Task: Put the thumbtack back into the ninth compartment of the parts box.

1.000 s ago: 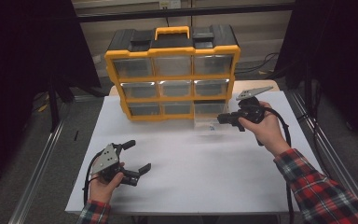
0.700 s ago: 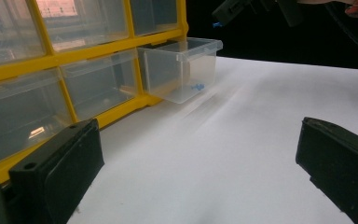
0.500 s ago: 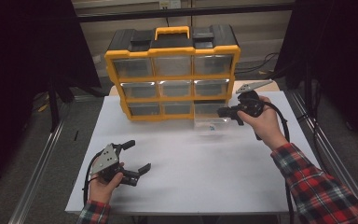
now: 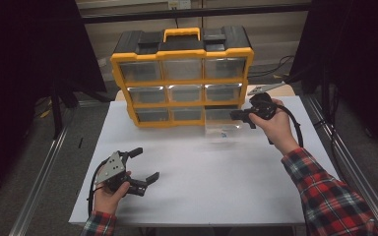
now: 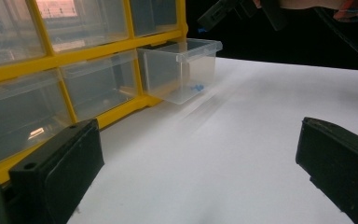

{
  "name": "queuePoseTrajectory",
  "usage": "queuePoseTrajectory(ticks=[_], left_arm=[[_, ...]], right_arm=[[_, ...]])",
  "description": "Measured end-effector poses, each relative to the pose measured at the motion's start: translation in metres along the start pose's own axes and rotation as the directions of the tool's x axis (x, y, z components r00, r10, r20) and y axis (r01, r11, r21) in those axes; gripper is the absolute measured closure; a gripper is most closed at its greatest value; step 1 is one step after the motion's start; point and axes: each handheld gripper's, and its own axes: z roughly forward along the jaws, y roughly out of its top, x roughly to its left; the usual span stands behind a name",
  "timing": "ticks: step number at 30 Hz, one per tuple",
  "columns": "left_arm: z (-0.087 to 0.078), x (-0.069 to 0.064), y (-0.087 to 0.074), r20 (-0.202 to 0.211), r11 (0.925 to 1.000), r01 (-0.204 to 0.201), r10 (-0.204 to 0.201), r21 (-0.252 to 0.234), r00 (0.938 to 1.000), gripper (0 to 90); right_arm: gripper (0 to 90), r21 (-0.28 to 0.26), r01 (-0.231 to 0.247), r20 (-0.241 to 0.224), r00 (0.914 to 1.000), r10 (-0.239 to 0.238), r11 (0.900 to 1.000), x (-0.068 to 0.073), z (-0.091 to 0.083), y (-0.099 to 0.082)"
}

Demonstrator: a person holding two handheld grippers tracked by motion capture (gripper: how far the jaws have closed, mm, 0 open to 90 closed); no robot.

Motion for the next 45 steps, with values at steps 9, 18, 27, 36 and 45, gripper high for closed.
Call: queuePoseTrajectory(ticks=[9,18,27,36,45], left_arm=[[0.001,0.001,-0.001,0.033,0.9999,0.003,-0.002,-0.011,0.9995,0.4],[0.001,0.001,-0.001,0.035,0.9999,0.002,-0.002,-0.010,0.9994,0.4],[0.000,0.001,-0.001,0.038,1.0000,-0.001,0.001,-0.008,0.9993,0.4],[0.000,0.001,-0.001,0.038,1.0000,0.001,0.000,-0.010,0.9993,0.4],[0.000,0.001,0.000,0.039,0.9999,-0.004,0.004,-0.010,0.9992,0.4]], right_arm=[[84.6,-0.005,-0.010,0.021,0.9997,0.010,0.9999,-0.006,0.007,0.001],[84.6,-0.007,-0.017,0.033,0.9993,0.017,0.9998,-0.010,0.011,0.002],[84.5,0.007,-0.008,0.034,0.9994,0.007,0.9999,-0.007,0.020,0.002],[74.5,-0.007,-0.013,0.036,0.9993,0.013,0.9999,-0.007,0.020,0.001],[64.0,-0.025,0.002,0.022,0.9998,-0.001,0.9997,0.003,0.013,-0.004]])
